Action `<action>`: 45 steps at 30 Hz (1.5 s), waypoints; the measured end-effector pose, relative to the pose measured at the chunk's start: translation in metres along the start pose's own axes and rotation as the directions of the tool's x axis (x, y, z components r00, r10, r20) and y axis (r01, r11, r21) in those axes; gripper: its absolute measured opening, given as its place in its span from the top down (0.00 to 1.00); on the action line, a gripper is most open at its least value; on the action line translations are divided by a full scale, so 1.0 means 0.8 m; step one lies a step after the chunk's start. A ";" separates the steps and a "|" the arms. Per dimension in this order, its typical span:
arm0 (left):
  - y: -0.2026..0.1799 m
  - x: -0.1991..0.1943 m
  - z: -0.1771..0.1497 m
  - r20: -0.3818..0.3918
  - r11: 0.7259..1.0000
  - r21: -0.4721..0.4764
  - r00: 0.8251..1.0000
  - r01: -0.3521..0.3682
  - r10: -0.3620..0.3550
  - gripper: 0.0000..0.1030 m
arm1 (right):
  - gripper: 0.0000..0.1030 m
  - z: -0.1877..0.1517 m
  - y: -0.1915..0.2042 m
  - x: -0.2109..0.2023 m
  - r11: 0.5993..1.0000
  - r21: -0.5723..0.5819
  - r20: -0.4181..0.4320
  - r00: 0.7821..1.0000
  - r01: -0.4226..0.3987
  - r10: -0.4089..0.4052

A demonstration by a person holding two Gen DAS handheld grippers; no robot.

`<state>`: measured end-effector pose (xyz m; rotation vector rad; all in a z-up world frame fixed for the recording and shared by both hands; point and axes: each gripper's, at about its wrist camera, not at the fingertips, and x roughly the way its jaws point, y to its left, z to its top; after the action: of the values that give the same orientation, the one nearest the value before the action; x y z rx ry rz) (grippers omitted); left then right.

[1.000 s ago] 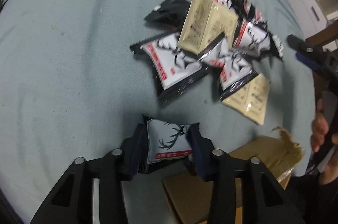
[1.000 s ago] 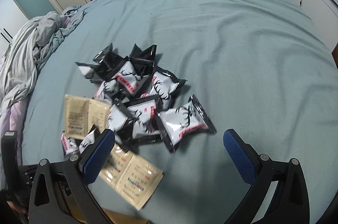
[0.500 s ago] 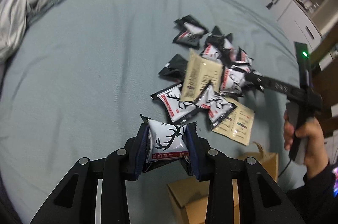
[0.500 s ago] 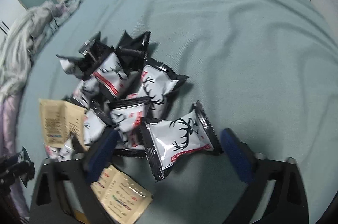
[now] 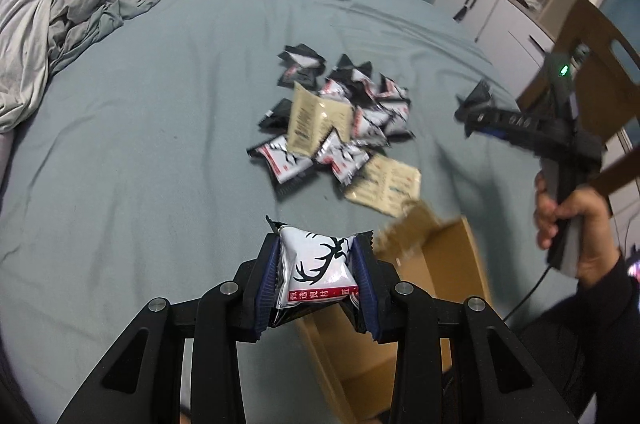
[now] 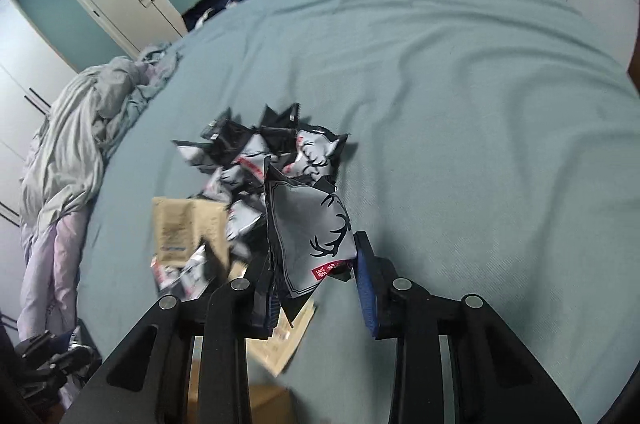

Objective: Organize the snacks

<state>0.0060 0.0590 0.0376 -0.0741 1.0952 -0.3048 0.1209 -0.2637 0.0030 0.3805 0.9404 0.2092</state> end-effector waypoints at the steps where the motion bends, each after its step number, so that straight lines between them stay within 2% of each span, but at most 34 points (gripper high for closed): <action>1: -0.005 0.000 -0.005 -0.005 1.000 0.012 1.000 -0.003 0.003 0.66 | 0.71 -0.007 0.006 -0.017 1.000 -0.015 0.017 1.000 -0.005 0.006; 6: -0.040 0.008 -0.026 -0.047 0.997 0.081 0.999 0.018 -0.015 0.66 | 0.71 -0.057 0.045 -0.076 0.990 -0.135 0.081 0.996 -0.026 0.037; 12: -0.063 0.020 -0.038 -0.081 0.991 0.128 0.996 0.033 -0.022 0.64 | 0.71 -0.137 0.053 -0.113 0.980 -0.096 0.057 0.982 -0.175 0.181; 15: -0.065 0.031 -0.040 -0.107 0.991 0.136 0.994 0.015 0.000 0.59 | 0.71 -0.164 0.066 -0.120 0.977 -0.133 0.073 0.981 -0.167 0.178; 16: -0.064 0.032 -0.040 -0.113 0.991 0.134 0.994 0.011 0.004 0.54 | 0.71 -0.172 0.072 -0.122 0.974 -0.155 0.080 0.981 -0.164 0.177; 18: -0.062 0.034 -0.040 -0.124 0.992 0.121 0.992 0.021 -0.006 0.37 | 0.71 -0.177 0.078 -0.120 0.973 -0.186 0.083 0.984 -0.138 0.156; 19: -0.060 0.033 -0.040 -0.119 0.993 0.113 0.993 0.018 -0.005 0.26 | 0.71 -0.178 0.079 -0.117 0.972 -0.198 0.076 0.987 -0.125 0.143; 20: -0.057 0.029 -0.039 -0.100 0.995 0.103 0.995 0.002 0.008 0.21 | 0.71 -0.177 0.081 -0.113 0.971 -0.210 0.065 0.990 -0.111 0.127; 25: -0.041 0.013 -0.031 -0.029 0.994 0.059 0.995 -0.089 0.091 0.20 | 0.71 -0.170 0.108 -0.106 0.961 -0.267 0.046 0.995 -0.068 0.084; 29: -0.035 0.006 -0.026 0.043 0.979 0.064 0.981 -0.192 0.190 0.20 | 0.71 -0.169 0.121 -0.104 0.961 -0.274 0.034 0.998 -0.040 0.051; 37: -0.034 0.001 -0.021 0.068 0.978 0.055 0.978 -0.203 0.199 0.20 | 0.70 -0.181 0.143 -0.102 0.938 -0.346 0.037 0.999 0.012 0.000; 38: -0.033 0.001 -0.021 0.069 0.976 0.055 0.976 -0.209 0.205 0.20 | 0.67 -0.182 0.146 -0.102 0.936 -0.352 0.040 0.999 0.015 -0.001; 40: -0.032 0.001 -0.020 0.070 0.975 0.051 0.975 -0.214 0.211 0.20 | 0.50 -0.182 0.147 -0.100 0.935 -0.353 0.045 0.999 0.030 -0.016; 41: -0.031 0.002 -0.019 0.067 0.976 0.045 0.975 -0.214 0.211 0.20 | 0.37 -0.182 0.146 -0.099 0.937 -0.346 0.045 0.999 0.041 -0.027; 42: -0.029 0.003 -0.020 0.064 0.976 0.040 0.976 -0.213 0.210 0.20 | 0.29 -0.183 0.146 -0.099 0.939 -0.339 0.046 0.998 0.052 -0.039; 45: -0.028 0.007 -0.019 0.049 0.978 0.030 0.978 -0.206 0.204 0.20 | 0.28 -0.183 0.150 -0.100 0.936 -0.345 0.057 0.997 0.063 -0.047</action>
<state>-0.0098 0.0373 0.0305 0.0627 1.0423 -0.1359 -0.0461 -0.1482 0.0338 0.0322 0.8461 0.3080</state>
